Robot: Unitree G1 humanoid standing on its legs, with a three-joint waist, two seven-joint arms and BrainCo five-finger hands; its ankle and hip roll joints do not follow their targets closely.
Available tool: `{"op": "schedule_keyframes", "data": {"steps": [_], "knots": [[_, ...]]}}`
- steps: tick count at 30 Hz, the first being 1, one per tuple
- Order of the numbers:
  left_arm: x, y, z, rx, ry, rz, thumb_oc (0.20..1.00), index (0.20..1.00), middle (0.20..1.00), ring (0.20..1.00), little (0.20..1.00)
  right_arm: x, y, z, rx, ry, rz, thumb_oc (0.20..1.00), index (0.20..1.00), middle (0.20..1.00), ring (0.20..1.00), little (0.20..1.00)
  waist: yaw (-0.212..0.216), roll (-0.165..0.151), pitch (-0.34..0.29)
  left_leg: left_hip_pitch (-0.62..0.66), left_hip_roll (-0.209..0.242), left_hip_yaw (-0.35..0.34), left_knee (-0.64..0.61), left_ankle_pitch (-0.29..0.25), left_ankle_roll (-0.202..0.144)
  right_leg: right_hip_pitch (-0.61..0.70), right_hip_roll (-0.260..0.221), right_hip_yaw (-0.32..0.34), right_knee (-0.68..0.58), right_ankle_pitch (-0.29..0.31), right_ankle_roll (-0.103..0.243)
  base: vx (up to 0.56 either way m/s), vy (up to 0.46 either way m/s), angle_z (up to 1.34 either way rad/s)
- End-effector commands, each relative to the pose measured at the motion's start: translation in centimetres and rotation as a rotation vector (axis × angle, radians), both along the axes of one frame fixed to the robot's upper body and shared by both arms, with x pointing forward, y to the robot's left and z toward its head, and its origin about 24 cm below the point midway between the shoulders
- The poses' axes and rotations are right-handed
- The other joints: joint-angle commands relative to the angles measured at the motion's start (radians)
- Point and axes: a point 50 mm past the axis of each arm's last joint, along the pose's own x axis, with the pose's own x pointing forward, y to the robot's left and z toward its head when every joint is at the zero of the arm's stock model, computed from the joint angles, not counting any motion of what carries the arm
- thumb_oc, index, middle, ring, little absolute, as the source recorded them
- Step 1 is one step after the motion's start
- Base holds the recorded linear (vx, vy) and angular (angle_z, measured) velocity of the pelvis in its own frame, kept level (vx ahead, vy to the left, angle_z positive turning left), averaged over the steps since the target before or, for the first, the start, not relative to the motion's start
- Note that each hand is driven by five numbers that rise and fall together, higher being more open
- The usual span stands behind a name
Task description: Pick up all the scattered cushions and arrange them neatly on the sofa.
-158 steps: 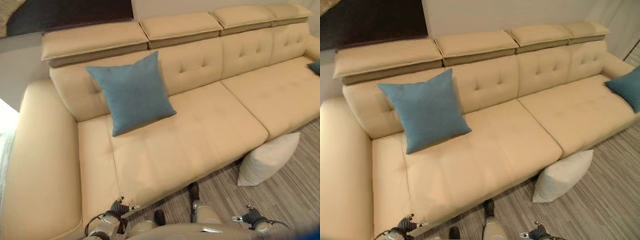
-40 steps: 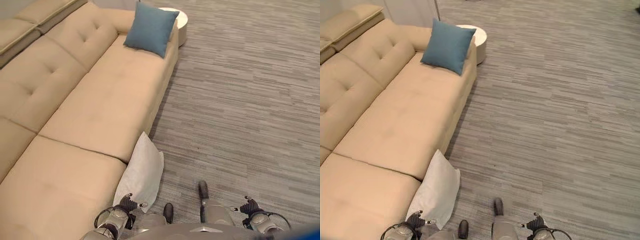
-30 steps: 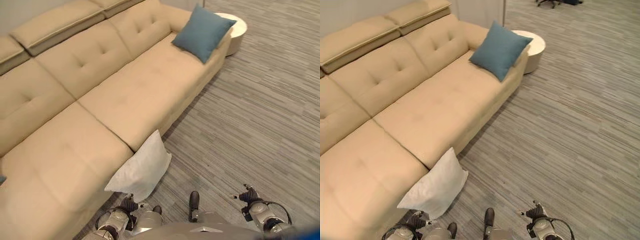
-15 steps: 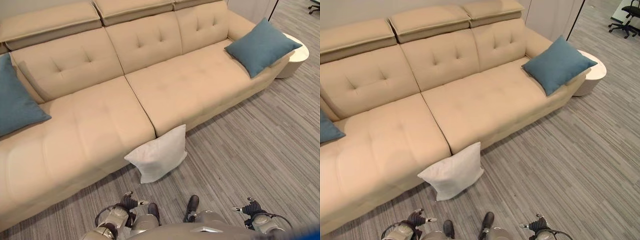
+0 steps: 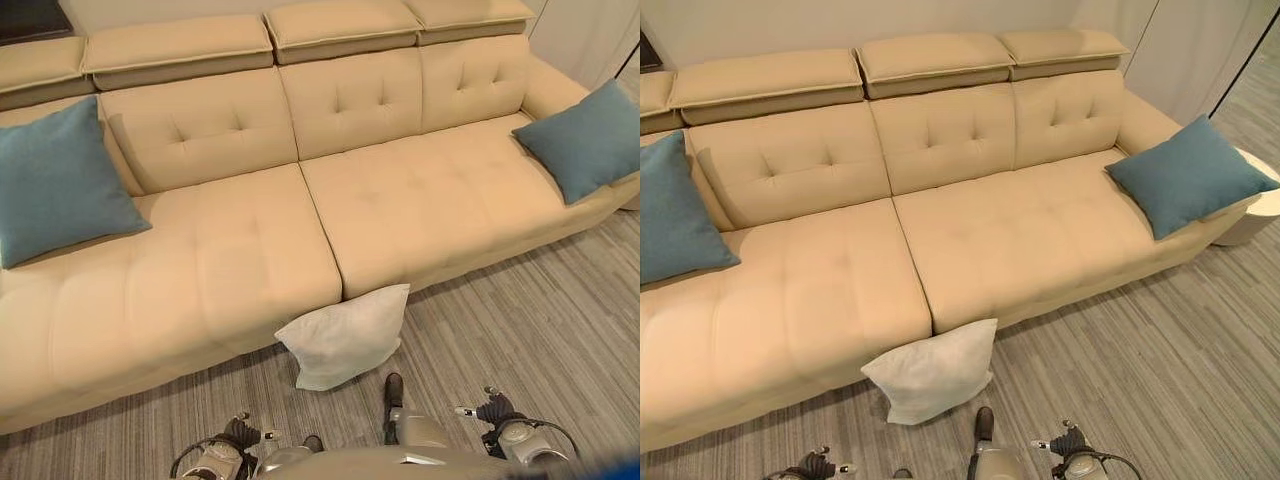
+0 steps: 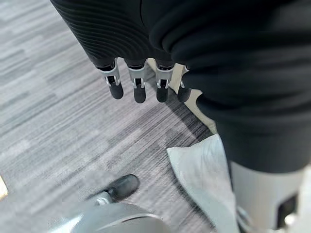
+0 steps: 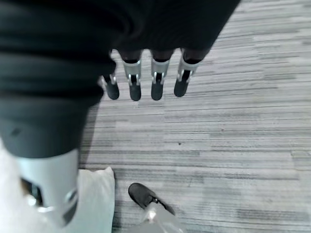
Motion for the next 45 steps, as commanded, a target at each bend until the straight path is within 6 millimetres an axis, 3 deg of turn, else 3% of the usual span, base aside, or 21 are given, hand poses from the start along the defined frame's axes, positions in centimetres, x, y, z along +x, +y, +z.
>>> {"op": "schedule_keyframes", "data": {"steps": [1,6,7,10,15,21,26,33,37,45], "knots": [[2.4,0.0,0.7,0.013,-0.073,-0.031,1.000,1.000,1.000,1.000,1.000,2.0,-0.9,1.0,-0.032,-0.081,0.026,1.000,1.000,1.000,1.000,1.000,-0.028,-0.044,0.016,-0.128,-0.031,0.023,0.078,0.028,-0.020,0.033,-0.037,0.023,0.079,-0.117,0.081,0.05,-0.267,0.33],[4.2,-0.8,1.2,-0.010,-0.133,-0.024,1.000,1.000,1.000,1.000,1.000,2.0,-1.4,1.2,-0.039,-0.095,0.003,1.000,1.000,1.000,1.000,1.000,-0.036,-0.057,0.044,-0.234,0.014,0.085,0.245,0.048,-0.038,0.070,-0.038,-0.017,0.052,-0.140,0.049,0.01,-0.134,0.40],[4.2,-0.8,1.2,-0.010,-0.133,-0.024,1.000,1.000,1.000,1.000,1.000,2.0,-1.4,1.2,-0.039,-0.095,0.003,1.000,1.000,1.000,1.000,1.000,-0.036,-0.057,0.044,-0.235,0.014,0.085,0.246,0.048,-0.038,0.070,-0.038,-0.017,0.052,-0.140,0.049,0.03,-0.062,0.29],[4.5,-1.3,1.2,-0.023,-0.146,-0.041,1.000,1.000,1.000,1.000,1.000,0.9,-1.8,0.9,-0.050,-0.057,-0.014,1.000,1.000,1.000,1.000,1.000,-0.040,-0.061,0.039,-0.268,0.051,0.169,0.200,0.088,-0.033,0.106,-0.035,-0.060,0.030,-0.158,0.044,0.11,-0.018,0.52],[3.0,-0.4,0.8,-0.013,-0.104,0.005,1.000,1.000,1.000,1.000,1.000,0.9,-1.1,0.7,-0.039,-0.049,0.015,1.000,1.000,1.000,1.000,1.000,-0.024,-0.060,0.020,-0.214,0.005,0.145,0.096,0.084,-0.019,0.116,-0.027,-0.043,0.061,-0.182,0.052,0.18,0.098,0.02],[4.3,0.4,1.6,0.010,-0.168,0.014,1.000,1.000,1.000,1.000,1.000,2.3,-0.4,1.0,-0.033,-0.090,0.053,1.000,1.000,1.000,1.000,1.000,-0.003,-0.078,0.020,-0.204,-0.017,0.143,0.080,0.067,-0.003,0.107,-0.043,-0.033,0.066,-0.173,0.069,0.05,0.073,0.13],[4.9,0.6,1.9,0.011,-0.197,0.005,1.000,1.000,1.000,1.000,1.000,3.1,0.0,1.4,-0.027,-0.125,0.079,1.000,1.000,1.000,1.000,1.000,-0.001,-0.072,0.019,-0.184,-0.017,0.147,0.046,0.076,-0.003,0.104,-0.040,-0.023,0.059,-0.163,0.077,-0.04,-0.022,-0.06],[4.2,-0.1,1.5,-0.019,-0.173,0.015,1.000,1.000,1.000,1.000,1.000,2.5,-0.8,1.3,-0.046,-0.110,0.051,1.000,1.000,1.000,1.000,1.000,-0.004,-0.054,0.038,-0.245,0.012,0.134,0.065,0.149,-0.046,0.124,-0.021,-0.084,0.007,-0.169,0.055,-0.13,-0.108,0.19],[4.1,-0.8,1.3,-0.036,-0.162,0.000,1.000,1.000,1.000,1.000,1.000,1.4,-1.5,1.0,-0.059,-0.074,0.017,1.000,1.000,1.000,1.000,1.000,-0.018,-0.054,0.040,-0.235,0.018,0.172,0.135,0.110,-0.044,0.135,-0.040,-0.123,0.013,-0.164,0.045,-0.07,-0.002,0.47],[3.4,-0.7,1.0,-0.031,-0.137,0.009,1.000,1.000,1.000,1.000,1.000,1.1,-1.1,0.8,-0.050,-0.051,0.034,1.000,1.000,1.000,1.000,1.000,-0.029,-0.041,0.004,-0.161,-0.004,0.176,0.017,0.103,-0.033,0.128,-0.039,-0.109,0.015,-0.150,0.067,0.04,0.068,0.12]]}}
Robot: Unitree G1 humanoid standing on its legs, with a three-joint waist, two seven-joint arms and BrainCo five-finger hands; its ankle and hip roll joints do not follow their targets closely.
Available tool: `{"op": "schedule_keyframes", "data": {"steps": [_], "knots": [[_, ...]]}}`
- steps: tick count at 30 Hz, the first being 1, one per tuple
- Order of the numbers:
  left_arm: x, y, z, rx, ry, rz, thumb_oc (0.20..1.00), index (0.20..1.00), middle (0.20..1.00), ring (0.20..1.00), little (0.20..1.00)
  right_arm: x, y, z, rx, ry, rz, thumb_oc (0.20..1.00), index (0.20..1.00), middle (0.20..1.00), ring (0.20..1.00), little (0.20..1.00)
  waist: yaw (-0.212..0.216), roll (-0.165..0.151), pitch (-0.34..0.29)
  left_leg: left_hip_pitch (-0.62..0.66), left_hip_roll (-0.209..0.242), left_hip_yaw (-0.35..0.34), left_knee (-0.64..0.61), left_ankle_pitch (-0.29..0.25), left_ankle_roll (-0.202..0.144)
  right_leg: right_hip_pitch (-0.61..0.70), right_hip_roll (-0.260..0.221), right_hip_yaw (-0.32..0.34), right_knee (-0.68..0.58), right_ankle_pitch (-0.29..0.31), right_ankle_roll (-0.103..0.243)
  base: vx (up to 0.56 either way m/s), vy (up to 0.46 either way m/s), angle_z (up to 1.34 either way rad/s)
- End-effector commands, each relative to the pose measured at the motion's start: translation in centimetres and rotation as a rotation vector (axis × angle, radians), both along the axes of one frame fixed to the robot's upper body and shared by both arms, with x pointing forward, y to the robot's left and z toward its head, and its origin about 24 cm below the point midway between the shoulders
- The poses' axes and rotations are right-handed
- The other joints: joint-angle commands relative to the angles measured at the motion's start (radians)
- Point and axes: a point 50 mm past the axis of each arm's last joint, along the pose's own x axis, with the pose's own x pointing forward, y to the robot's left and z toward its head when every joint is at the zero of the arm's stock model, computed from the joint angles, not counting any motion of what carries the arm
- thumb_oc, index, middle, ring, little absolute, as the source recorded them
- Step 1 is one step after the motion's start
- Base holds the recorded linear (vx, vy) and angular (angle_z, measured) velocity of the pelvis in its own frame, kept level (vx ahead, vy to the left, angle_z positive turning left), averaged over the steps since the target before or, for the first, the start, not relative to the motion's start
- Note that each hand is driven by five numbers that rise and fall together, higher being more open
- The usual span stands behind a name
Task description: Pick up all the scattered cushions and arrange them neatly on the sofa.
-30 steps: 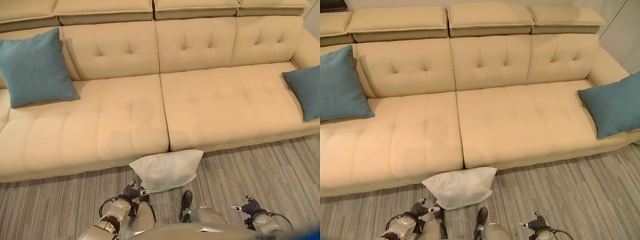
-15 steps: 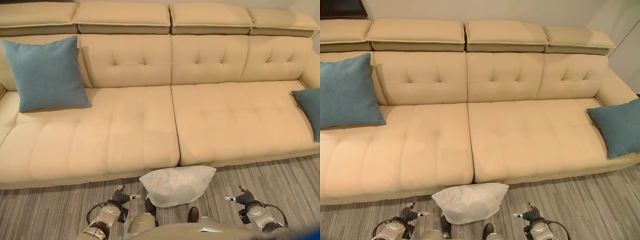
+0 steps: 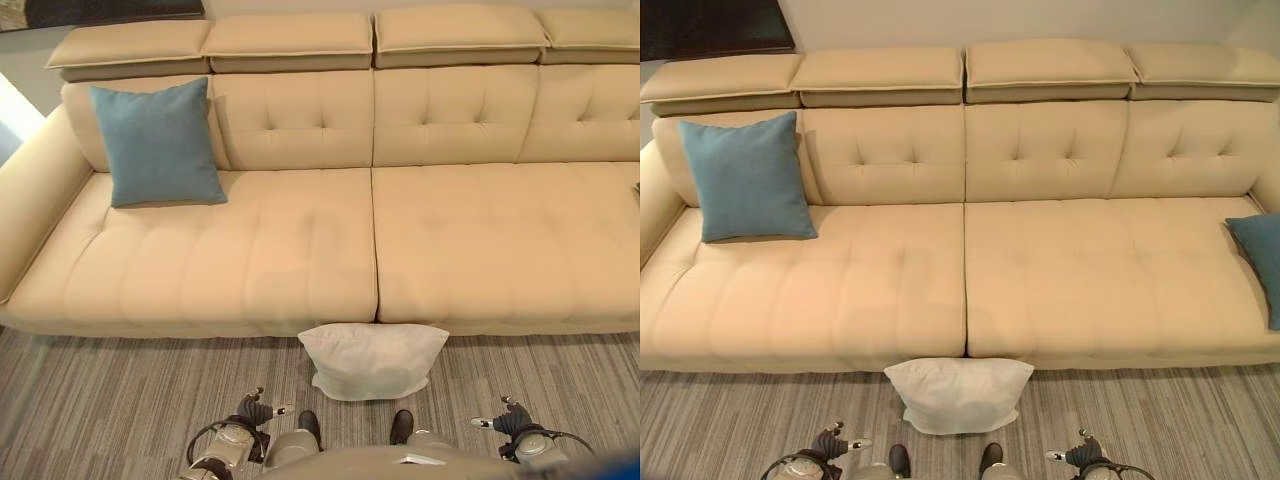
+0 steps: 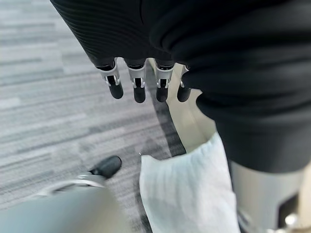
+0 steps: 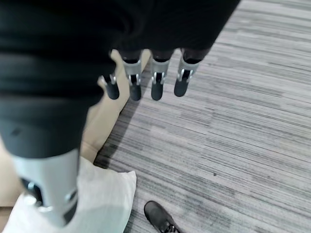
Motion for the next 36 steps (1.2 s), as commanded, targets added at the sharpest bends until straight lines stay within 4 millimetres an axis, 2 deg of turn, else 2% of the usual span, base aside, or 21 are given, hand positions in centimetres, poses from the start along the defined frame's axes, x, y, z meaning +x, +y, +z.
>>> {"op": "schedule_keyframes", "data": {"steps": [1,7,10,12,13,14,15,18,19,20,21,26,28,29,30,32,33,34,36], "knots": [[0.9,0.6,0.3,0.024,-0.019,0.000,1.000,1.000,1.000,1.000,1.000,1.9,0.0,0.6,-0.026,-0.044,0.035,1.000,1.000,1.000,1.000,1.000,0.012,-0.025,0.001,-0.060,-0.029,-0.018,0.073,-0.052,-0.010,-0.039,-0.017,0.065,0.057,-0.057,0.076,0.04,0.086,-0.11],[2.2,1.5,1.1,0.044,-0.080,0.041,1.000,1.000,1.000,1.000,1.000,2.4,0.3,0.7,-0.022,-0.062,0.029,1.000,1.000,1.000,1.000,1.000,0.023,-0.043,0.024,-0.075,-0.033,-0.012,0.094,-0.065,0.000,-0.054,-0.029,0.073,0.069,-0.051,0.083,0.00,0.025,-0.03],[5.2,2.0,2.8,0.032,-0.225,0.096,1.000,1.000,1.000,1.000,1.000,4.6,0.2,1.6,-0.017,-0.153,-0.010,1.000,1.000,1.000,1.000,1.000,0.024,-0.054,0.075,-0.157,-0.028,-0.014,0.145,-0.070,0.003,-0.132,-0.044,0.082,0.109,-0.045,0.083,-0.18,-0.014,-0.06],[7.5,1.9,4.2,0.017,-0.333,0.127,1.000,1.000,1.000,1.000,1.000,6.6,-0.1,2.7,-0.024,-0.233,-0.027,1.000,1.000,1.000,1.000,1.000,0.022,-0.052,0.119,-0.248,-0.021,-0.017,0.204,-0.077,0.006,-0.231,-0.057,0.096,0.172,-0.047,0.077,-0.34,0.016,-0.07],[9.7,2.0,5.9,0.015,-0.440,0.150,1.000,1.000,1.000,1.000,1.000,8.6,-0.4,3.9,-0.034,-0.310,-0.038,1.000,1.000,1.000,1.000,1.000,0.020,-0.042,0.151,-0.332,-0.019,-0.015,0.253,-0.079,0.012,-0.331,-0.074,0.102,0.244,-0.046,0.067,-0.34,0.038,-0.05],[10.4,2.0,6.5,0.009,-0.479,0.158,1.000,1.000,1.000,1.000,1.000,9.4,-0.5,4.5,-0.038,-0.346,-0.039,1.000,1.000,1.000,1.000,1.000,0.019,-0.038,0.157,-0.372,-0.018,-0.013,0.278,-0.081,0.015,-0.378,-0.081,0.105,0.276,-0.048,0.062,-0.25,0.040,-0.14],[11.8,1.8,7.8,0.008,-0.555,0.162,1.000,1.000,1.000,1.000,1.000,11.0,-0.6,5.8,-0.040,-0.427,-0.051,1.000,1.000,1.000,1.000,1.000,0.021,-0.026,0.173,-0.437,-0.007,-0.015,0.329,-0.113,0.014,-0.451,-0.092,0.119,0.341,-0.077,0.065,-0.13,0.010,-0.08],[13.9,1.5,9.8,0.006,-0.665,0.172,1.000,1.000,1.000,1.000,1.000,14.1,-0.6,8.5,-0.047,-0.580,-0.067,1.000,1.000,1.000,1.000,1.000,0.016,-0.015,0.193,-0.566,0.006,-0.004,0.394,-0.113,0.018,-0.590,-0.109,0.125,0.414,-0.084,0.062,-0.16,-0.016,-0.09],[15.0,1.1,10.8,-0.004,-0.715,0.176,1.000,1.000,1.000,1.000,1.000,15.7,-0.3,10.0,-0.042,-0.659,-0.071,1.000,1.000,1.000,1.000,1.000,0.012,-0.009,0.201,-0.636,0.016,-0.003,0.422,-0.108,0.017,-0.661,-0.117,0.131,0.439,-0.083,0.062,-0.15,-0.022,-0.12],[15.0,1.1,10.8,-0.004,-0.716,0.176,1.000,1.000,1.000,1.000,1.000,15.7,-0.3,10.0,-0.042,-0.660,-0.071,1.000,1.000,1.000,1.000,1.000,0.012,-0.009,0.197,-0.642,0.017,-0.003,0.425,-0.109,0.018,-0.666,-0.117,0.131,0.442,-0.084,0.061,-0.17,-0.044,-0.10],[16.1,0.6,11.9,-0.027,-0.767,0.188,1.000,1.000,1.000,1.000,1.000,17.4,0.0,11.7,-0.038,-0.749,-0.074,1.000,1.000,1.000,1.000,1.000,0.006,-0.003,0.201,-0.714,0.026,-0.001,0.446,-0.103,0.015,-0.735,-0.123,0.137,0.458,-0.079,0.063,-0.11,-0.044,-0.09],[19.0,-0.5,15.5,-0.098,-0.928,0.222,1.000,1.000,1.000,1.000,1.000,20.9,0.7,16.7,-0.020,-0.977,-0.090,1.000,1.000,1.000,1.000,1.000,-0.006,0.016,0.212,-0.892,0.045,-0.019,0.494,-0.090,0.011,-0.910,-0.128,0.148,0.503,-0.072,0.064,-0.10,-0.049,-0.04],[20.3,-1.1,17.7,-0.134,-1.011,0.226,1.000,1.000,1.000,1.000,1.000,22.5,1.2,19.7,-0.011,-1.104,-0.065,1.000,1.000,1.000,1.000,1.000,-0.011,0.025,0.228,-0.980,0.051,-0.027,0.526,-0.086,0.012,-0.995,-0.131,0.159,0.533,-0.072,0.063,-0.07,-0.065,0.00],[20.7,-1.4,18.4,-0.149,-1.042,0.228,1.000,1.000,1.000,1.000,1.000,23.0,1.4,20.7,-0.005,-1.145,-0.057,1.000,1.000,1.000,1.000,1.000,-0.013,0.028,0.232,-1.013,0.053,-0.029,0.536,-0.085,0.013,-1.030,-0.133,0.159,0.550,-0.073,0.063,-0.04,-0.044,-0.02],[20.8,-1.4,18.4,-0.150,-1.043,0.228,1.000,1.000,1.000,1.000,1.000,23.0,1.4,20.8,-0.005,-1.146,-0.057,1.000,1.000,1.000,1.000,1.000,-0.013,0.029,0.228,-1.022,0.053,-0.030,0.540,-0.086,0.013,-1.038,-0.134,0.160,0.554,-0.074,0.062,-0.01,-0.036,0.00],[21.9,-2.1,20.5,-0.168,-1.110,0.213,1.000,1.000,1.000,1.000,1.000,24.3,2.2,24.1,0.004,-1.273,-0.018,1.000,1.000,1.000,1.000,1.000,-0.021,0.035,0.233,-1.135,0.061,-0.042,0.572,-0.085,0.017,-1.159,-0.131,0.180,0.601,-0.075,0.063,0.01,-0.038,-0.01],[21.9,-2.1,20.5,-0.168,-1.110,0.213,1.000,1.000,1.000,1.000,1.000,24.3,2.2,24.2,0.004,-1.273,-0.018,1.000,1.000,1.000,1.000,1.000,-0.021,0.035,0.232,-1.137,0.061,-0.042,0.572,-0.085,0.017,-1.160,-0.131,0.180,0.602,-0.075,0.063,0.01,-0.015,-0.05],[22.4,-2.2,21.4,-0.171,-1.137,0.209,1.000,1.000,1.000,1.000,1.000,24.7,2.4,25.3,0.008,-1.310,-0.006,1.000,1.000,1.000,1.000,1.000,-0.023,0.038,0.238,-1.165,0.061,-0.043,0.579,-0.084,0.019,-1.190,-0.130,0.184,0.611,-0.073,0.064,0.00,0.000,0.00],[23.0,-2.5,22.6,-0.176,-1.169,0.198,1.000,1.000,1.000,1.000,1.000,25.2,2.7,26.3,0.017,-1.339,0.009,1.000,1.000,1.000,1.000,1.000,-0.027,0.041,0.244,-1.204,0.061,-0.046,0.594,-0.085,0.023,-1.227,-0.130,0.188,0.626,-0.074,0.065,-0.03,-0.010,-0.02]]}}
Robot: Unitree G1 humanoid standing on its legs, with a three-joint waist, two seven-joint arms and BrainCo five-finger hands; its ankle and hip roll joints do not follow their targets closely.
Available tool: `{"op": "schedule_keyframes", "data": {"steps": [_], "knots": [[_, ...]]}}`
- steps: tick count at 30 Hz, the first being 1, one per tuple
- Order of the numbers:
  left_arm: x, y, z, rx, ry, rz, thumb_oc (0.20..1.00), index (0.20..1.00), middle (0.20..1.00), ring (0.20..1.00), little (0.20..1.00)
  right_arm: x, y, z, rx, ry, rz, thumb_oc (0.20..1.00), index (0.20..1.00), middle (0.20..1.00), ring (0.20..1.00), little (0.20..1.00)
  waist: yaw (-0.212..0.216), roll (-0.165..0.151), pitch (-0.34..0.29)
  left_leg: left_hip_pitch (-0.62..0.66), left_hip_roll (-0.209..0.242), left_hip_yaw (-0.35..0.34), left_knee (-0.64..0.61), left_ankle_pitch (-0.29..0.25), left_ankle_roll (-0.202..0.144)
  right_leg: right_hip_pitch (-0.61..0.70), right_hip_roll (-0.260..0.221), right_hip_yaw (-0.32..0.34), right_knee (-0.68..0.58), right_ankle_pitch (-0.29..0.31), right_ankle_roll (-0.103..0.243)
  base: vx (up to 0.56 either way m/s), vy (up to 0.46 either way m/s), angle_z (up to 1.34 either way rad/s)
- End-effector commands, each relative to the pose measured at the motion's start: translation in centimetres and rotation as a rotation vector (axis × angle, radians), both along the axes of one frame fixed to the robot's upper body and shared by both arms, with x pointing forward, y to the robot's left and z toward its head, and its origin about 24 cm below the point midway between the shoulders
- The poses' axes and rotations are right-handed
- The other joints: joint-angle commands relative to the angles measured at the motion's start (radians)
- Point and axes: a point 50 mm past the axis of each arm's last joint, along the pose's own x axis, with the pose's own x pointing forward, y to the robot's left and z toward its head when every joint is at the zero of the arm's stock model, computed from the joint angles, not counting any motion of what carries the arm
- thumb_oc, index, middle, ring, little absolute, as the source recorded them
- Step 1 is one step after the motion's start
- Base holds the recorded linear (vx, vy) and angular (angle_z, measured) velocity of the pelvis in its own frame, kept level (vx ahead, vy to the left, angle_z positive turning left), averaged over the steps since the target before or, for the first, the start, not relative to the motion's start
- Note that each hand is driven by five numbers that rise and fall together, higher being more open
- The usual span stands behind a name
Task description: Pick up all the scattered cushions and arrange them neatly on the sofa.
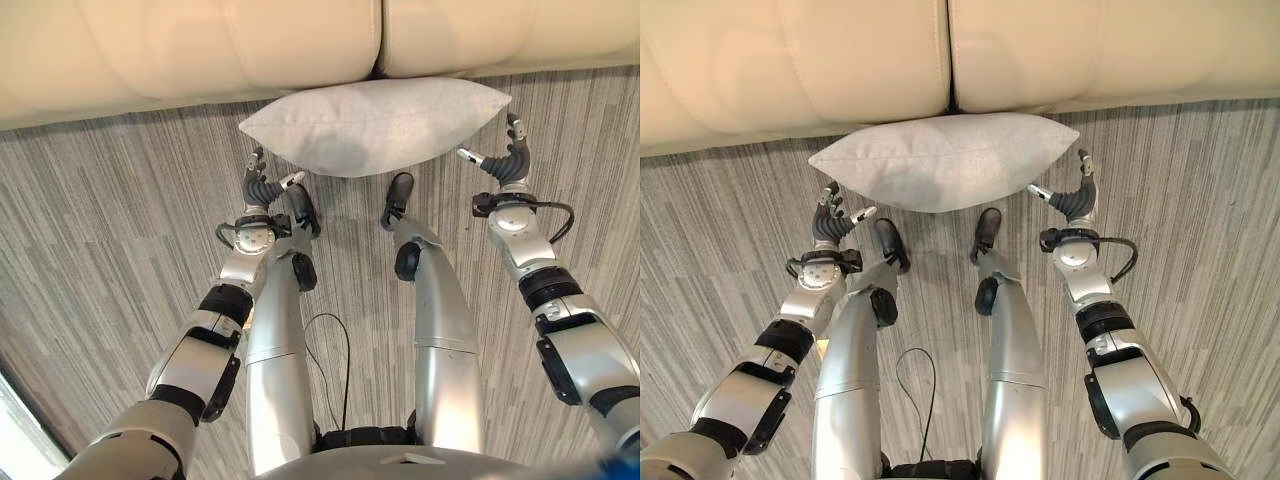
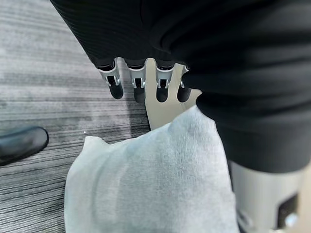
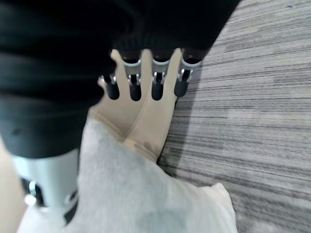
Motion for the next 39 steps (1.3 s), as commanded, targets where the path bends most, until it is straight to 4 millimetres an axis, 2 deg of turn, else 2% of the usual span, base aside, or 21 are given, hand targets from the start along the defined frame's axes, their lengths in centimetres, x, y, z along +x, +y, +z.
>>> {"op": "schedule_keyframes", "data": {"steps": [1,4,11,16,19,20,22,23,26,27,28,31,34,36,39], "knots": [[-1.4,0.5,-2.0,-0.026,0.025,0.031,1.000,1.000,1.000,1.000,1.000,-1.5,-0.9,-2.3,0.000,0.021,-0.005,1.000,1.000,1.000,1.000,1.000,-0.017,0.036,-0.147,-0.105,-0.003,-0.063,0.015,-0.029,-0.034,-0.039,-0.015,0.040,-0.029,-0.001,0.152,-0.01,-0.011,-0.04],[-0.7,-0.2,-0.7,-0.002,-0.009,0.017,1.000,1.000,1.000,1.000,1.000,-1.1,-0.5,-0.7,-0.002,-0.039,0.010,1.000,1.000,1.000,1.000,1.000,-0.021,0.036,-0.140,-0.154,-0.008,-0.069,0.029,-0.027,-0.025,-0.096,-0.011,0.052,-0.004,-0.001,0.152,0.00,-0.021,0.00],[0.4,-0.9,1.9,0.046,-0.075,0.008,1.000,1.000,1.000,1.000,1.000,-0.7,0.4,0.9,-0.011,-0.091,0.046,1.000,1.000,1.000,1.000,1.000,-0.033,0.035,-0.140,-0.231,-0.013,-0.089,0.044,-0.024,-0.019,-0.183,-0.005,0.064,0.030,0.000,0.153,0.01,-0.021,0.01],[1.0,-1.5,4.3,0.078,-0.148,-0.004,1.000,1.000,1.000,1.000,1.000,-0.2,1.6,3.8,-0.048,-0.182,0.100,1.000,1.000,1.000,1.000,1.000,-0.032,0.035,-0.149,-0.289,-0.013,-0.100,0.067,-0.021,-0.016,-0.244,0.001,0.074,0.060,0.001,0.155,0.01,-0.030,0.00],[1.2,-2.2,5.5,0.089,-0.186,-0.024,1.000,1.000,1.000,1.000,1.000,0.2,2.8,5.4,-0.111,-0.209,0.155,1.000,1.000,1.000,1.000,1.000,-0.027,0.035,-0.158,-0.313,-0.011,-0.107,0.077,-0.018,-0.015,-0.270,0.004,0.073,0.078,0.000,0.156,0.01,-0.038,0.00],[1.4,-3.0,6.3,0.090,-0.211,-0.050,1.000,1.000,1.000,1.000,1.000,0.5,4.3,6.4,-0.153,-0.224,0.217,1.000,1.000,1.000,1.000,1.000,-0.021,0.034,-0.162,-0.325,-0.012,-0.112,0.087,-0.017,-0.015,-0.283,0.003,0.074,0.087,0.002,0.157,0.02,-0.032,-0.02],[1.5,-3.7,7.2,0.089,-0.236,-0.078,1.000,1.000,1.000,1.000,1.000,0.8,5.8,7.3,-0.194,-0.236,0.272,1.000,1.000,1.000,1.000,1.000,-0.018,0.036,-0.167,-0.336,-0.014,-0.114,0.091,-0.015,-0.014,-0.294,0.004,0.074,0.094,0.002,0.156,0.00,-0.016,-0.01],[1.7,-4.3,8.4,0.083,-0.272,-0.094,1.000,1.000,1.000,1.000,1.000,0.9,7.2,8.1,-0.210,-0.254,0.317,1.000,1.000,1.000,1.000,1.000,-0.016,0.039,-0.170,-0.346,-0.014,-0.116,0.095,-0.013,-0.014,-0.301,0.003,0.074,0.099,0.003,0.157,0.00,0.000,0.00],[1.8,-5.3,10.2,0.062,-0.333,-0.118,1.000,1.000,1.000,1.000,1.000,1.0,9.3,9.3,-0.206,-0.292,0.374,1.000,1.000,1.000,1.000,1.000,-0.012,0.043,-0.179,-0.359,-0.016,-0.122,0.096,-0.010,-0.014,-0.313,0.005,0.074,0.103,0.004,0.158,0.00,0.000,0.00],[1.8,-5.6,10.8,0.050,-0.357,-0.123,1.000,1.000,1.000,1.000,1.000,0.9,10.0,9.6,-0.201,-0.303,0.395,0.498,0.498,0.498,0.498,0.498,-0.009,0.044,-0.184,-0.362,-0.017,-0.125,0.095,-0.008,-0.015,-0.315,0.006,0.074,0.104,0.005,0.159,0.00,0.000,0.00],[1.8,-5.8,11.4,0.038,-0.375,-0.125,0.200,0.200,0.200,0.200,0.200,0.9,10.6,9.9,-0.193,-0.316,0.408,0.200,0.200,0.200,0.200,0.200,-0.010,0.044,-0.188,-0.366,-0.016,-0.126,0.096,-0.007,-0.015,-0.317,0.007,0.075,0.105,0.006,0.159,0.00,0.000,0.00],[1.4,-6.4,13.3,-0.034,-0.456,-0.132,0.200,0.200,0.200,0.200,0.200,0.5,12.3,10.9,-0.147,-0.365,0.457,0.200,0.200,0.200,0.200,0.200,-0.004,0.047,-0.204,-0.371,-0.019,-0.130,0.094,-0.003,-0.016,-0.322,0.011,0.070,0.111,0.005,0.160,0.00,0.000,0.00],[1.0,-6.2,14.3,-0.090,-0.511,-0.126,0.200,0.200,0.200,0.200,0.200,0.1,12.7,11.4,-0.108,-0.406,0.473,0.200,0.200,0.200,0.200,0.200,-0.001,0.049,-0.225,-0.367,-0.020,-0.134,0.086,0.001,-0.021,-0.317,0.014,0.065,0.108,0.003,0.161,0.00,0.000,0.00],[0.6,-6.1,14.0,-0.125,-0.516,-0.132,0.200,0.200,0.200,0.200,0.200,-0.2,12.2,11.4,-0.094,-0.426,0.464,0.200,0.200,0.200,0.200,0.200,0.000,0.052,-0.246,-0.350,-0.019,-0.135,0.069,0.005,-0.025,-0.300,0.017,0.060,0.099,0.004,0.162,0.00,0.000,0.00],[0.2,-6.0,13.1,-0.138,-0.499,-0.158,0.200,0.200,0.200,0.200,0.200,-0.3,10.4,10.3,-0.058,-0.410,0.415,0.200,0.200,0.200,0.200,0.200,0.002,0.058,-0.269,-0.297,-0.024,-0.131,0.004,0.024,-0.035,-0.244,0.018,0.044,0.058,0.002,0.162,-0.01,-0.011,0.00]]}}
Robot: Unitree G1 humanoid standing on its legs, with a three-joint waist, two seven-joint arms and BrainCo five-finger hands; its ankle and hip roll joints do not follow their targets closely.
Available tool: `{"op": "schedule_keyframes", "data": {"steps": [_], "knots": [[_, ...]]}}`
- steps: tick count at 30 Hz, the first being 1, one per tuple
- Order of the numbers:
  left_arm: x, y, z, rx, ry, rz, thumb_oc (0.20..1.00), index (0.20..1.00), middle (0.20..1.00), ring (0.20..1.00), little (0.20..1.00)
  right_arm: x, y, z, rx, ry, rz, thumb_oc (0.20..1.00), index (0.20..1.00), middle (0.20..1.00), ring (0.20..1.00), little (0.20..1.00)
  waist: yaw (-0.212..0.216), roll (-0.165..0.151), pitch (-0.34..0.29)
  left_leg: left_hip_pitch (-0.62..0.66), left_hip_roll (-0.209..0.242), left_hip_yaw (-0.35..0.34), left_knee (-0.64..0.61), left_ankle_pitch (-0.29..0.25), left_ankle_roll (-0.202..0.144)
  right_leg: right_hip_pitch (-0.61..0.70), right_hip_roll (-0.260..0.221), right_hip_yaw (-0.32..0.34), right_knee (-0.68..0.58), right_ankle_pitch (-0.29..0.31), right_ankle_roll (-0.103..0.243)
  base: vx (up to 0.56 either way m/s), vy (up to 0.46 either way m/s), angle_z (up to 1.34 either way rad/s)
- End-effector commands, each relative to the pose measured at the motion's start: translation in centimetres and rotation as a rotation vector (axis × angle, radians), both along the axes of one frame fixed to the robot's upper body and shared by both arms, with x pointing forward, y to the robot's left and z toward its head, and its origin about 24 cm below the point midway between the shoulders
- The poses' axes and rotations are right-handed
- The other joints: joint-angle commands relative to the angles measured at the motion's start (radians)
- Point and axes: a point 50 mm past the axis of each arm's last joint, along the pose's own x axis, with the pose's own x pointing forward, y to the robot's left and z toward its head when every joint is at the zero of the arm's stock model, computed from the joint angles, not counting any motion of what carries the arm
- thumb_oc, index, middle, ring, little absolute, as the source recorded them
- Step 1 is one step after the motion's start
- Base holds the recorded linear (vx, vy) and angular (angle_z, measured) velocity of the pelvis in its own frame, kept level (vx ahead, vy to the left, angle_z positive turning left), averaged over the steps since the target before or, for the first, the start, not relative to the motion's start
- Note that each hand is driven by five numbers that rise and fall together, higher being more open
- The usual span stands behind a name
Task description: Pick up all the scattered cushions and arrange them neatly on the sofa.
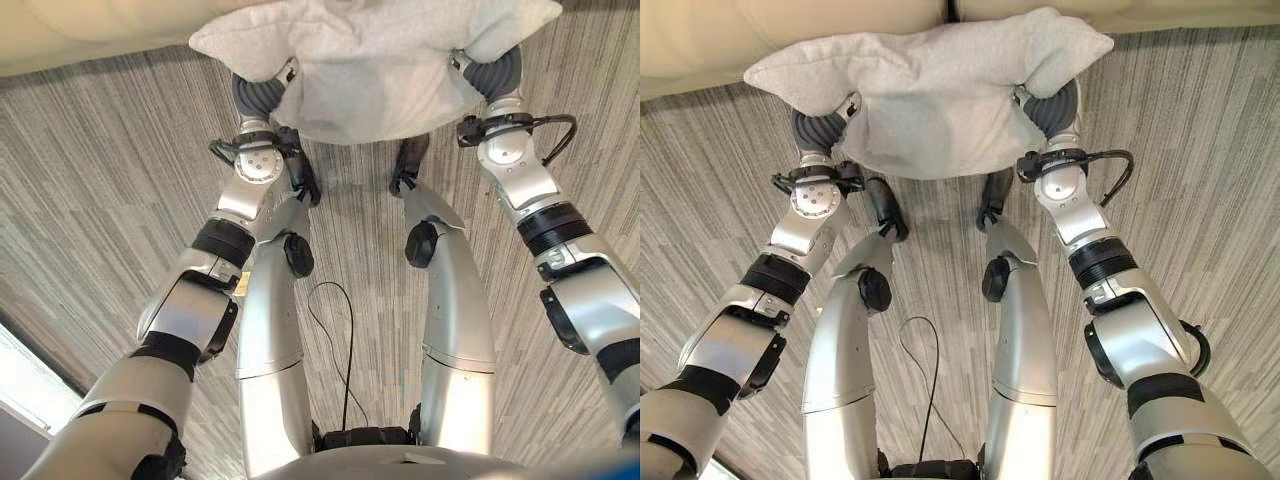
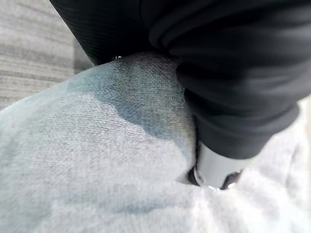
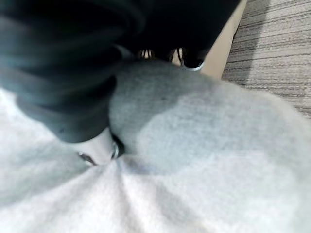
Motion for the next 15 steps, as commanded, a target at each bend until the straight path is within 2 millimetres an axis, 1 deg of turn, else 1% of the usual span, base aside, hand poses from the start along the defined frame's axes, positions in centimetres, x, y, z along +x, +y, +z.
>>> {"op": "schedule_keyframes", "data": {"steps": [1,2,4,5,6,7,8,11,12,13,14,15], "knots": [[-2.0,-3.3,1.3,-0.060,-0.180,-0.171,0.200,0.200,0.200,0.200,0.200,-2.1,4.2,0.2,0.076,-0.138,0.211,0.200,0.200,0.200,0.200,0.200,-0.001,0.056,-0.263,-0.114,-0.012,-0.138,-0.027,-0.003,-0.052,-0.035,0.027,0.002,0.013,-0.026,0.161,-0.02,-0.015,0.07],[-2.2,-3.1,0.8,-0.065,-0.172,-0.173,0.200,0.200,0.200,0.200,0.200,-2.2,3.7,-0.3,0.096,-0.131,0.201,0.200,0.200,0.200,0.200,0.200,0.000,0.058,-0.270,-0.094,-0.010,-0.138,-0.047,0.004,-0.058,-0.016,0.024,-0.005,0.002,-0.027,0.161,-0.02,-0.011,0.11],[-2.7,-2.8,-0.8,-0.086,-0.136,-0.186,0.200,0.200,0.200,0.200,0.200,-2.6,2.8,-1.4,0.128,-0.120,0.181,0.200,0.200,0.200,0.200,0.200,0.003,0.061,-0.291,-0.034,-0.013,-0.139,-0.103,0.020,-0.069,0.043,0.028,-0.017,-0.032,-0.030,0.160,-0.01,-0.024,0.07],[-2.9,-2.6,-1.2,-0.078,-0.134,-0.189,0.200,0.200,0.200,0.200,0.200,-2.8,2.6,-1.6,0.144,-0.126,0.179,0.200,0.200,0.200,0.200,0.200,0.004,0.061,-0.300,-0.011,-0.011,-0.140,-0.120,0.023,-0.073,0.064,0.028,-0.018,-0.045,-0.030,0.160,0.01,-0.030,0.00],[-3.2,-2.6,-2.0,-0.072,-0.119,-0.196,0.200,0.200,0.200,0.200,0.200,-3.1,2.5,-2.2,0.155,-0.119,0.179,0.200,0.200,0.200,0.200,0.200,0.005,0.060,-0.307,0.022,-0.009,-0.141,-0.142,0.027,-0.075,0.096,0.026,-0.024,-0.063,-0.029,0.161,0.05,-0.036,0.01],[-3.9,-2.7,-3.1,-0.060,-0.104,-0.221,0.200,0.200,0.200,0.200,0.200,-3.8,2.3,-3.3,0.192,-0.114,0.187,0.200,0.200,0.200,0.200,0.200,0.004,0.057,-0.324,0.081,-0.007,-0.145,-0.177,0.032,-0.083,0.153,0.022,-0.032,-0.091,-0.030,0.162,0.07,-0.042,0.01],[-4.3,-2.9,-3.6,-0.058,-0.096,-0.238,0.200,0.200,0.200,0.200,0.200,-4.2,2.4,-3.8,0.206,-0.111,0.198,0.200,0.200,0.200,0.200,0.200,0.003,0.054,-0.334,0.113,-0.004,-0.146,-0.196,0.033,-0.088,0.187,0.020,-0.037,-0.111,-0.032,0.162,0.09,-0.051,0.03],[-5.5,-3.5,-5.7,-0.062,-0.054,-0.283,0.200,0.200,0.200,0.200,0.200,-5.3,2.3,-6.1,0.242,-0.064,0.219,0.200,0.200,0.200,0.200,0.200,0.003,0.046,-0.363,0.247,-0.007,-0.148,-0.261,0.039,-0.104,0.311,0.018,-0.054,-0.170,-0.035,0.165,0.04,-0.040,0.14],[-5.8,-3.5,-6.6,-0.054,-0.030,-0.291,0.200,0.200,0.200,0.200,0.200,-5.7,2.3,-7.2,0.236,-0.034,0.220,0.200,0.200,0.200,0.200,0.200,0.004,0.045,-0.366,0.300,-0.010,-0.150,-0.282,0.043,-0.106,0.360,0.014,-0.062,-0.193,-0.033,0.164,0.03,-0.040,0.17],[-6.3,-3.7,-7.5,-0.050,-0.011,-0.308,0.200,0.200,0.200,0.200,0.200,-6.3,2.2,-8.6,0.246,0.006,0.229,0.200,0.200,0.200,0.200,0.200,0.003,0.041,-0.390,0.375,-0.013,-0.147,-0.313,0.042,-0.113,0.429,0.010,-0.078,-0.229,-0.034,0.166,-0.03,-0.018,0.02],[-6.8,-3.7,-8.0,-0.050,-0.002,-0.322,0.200,0.200,0.200,0.200,0.200,-6.9,2.2,-9.7,0.250,0.035,0.235,0.200,0.200,0.200,0.200,0.200,0.004,0.039,-0.388,0.436,-0.017,-0.142,-0.346,0.075,-0.109,0.489,0.014,-0.097,-0.267,-0.006,0.154,0.00,0.000,0.00],[-7.4,-3.4,-9.1,-0.049,0.026,-0.322,0.200,0.200,0.200,0.200,0.200,-7.5,1.9,-11.2,0.259,0.082,0.227,0.200,0.200,0.200,0.200,0.200,0.003,0.033,-0.396,0.533,-0.020,-0.142,-0.385,0.080,-0.115,0.589,0.021,-0.113,-0.320,-0.002,0.154,-0.02,-0.001,0.03]]}}
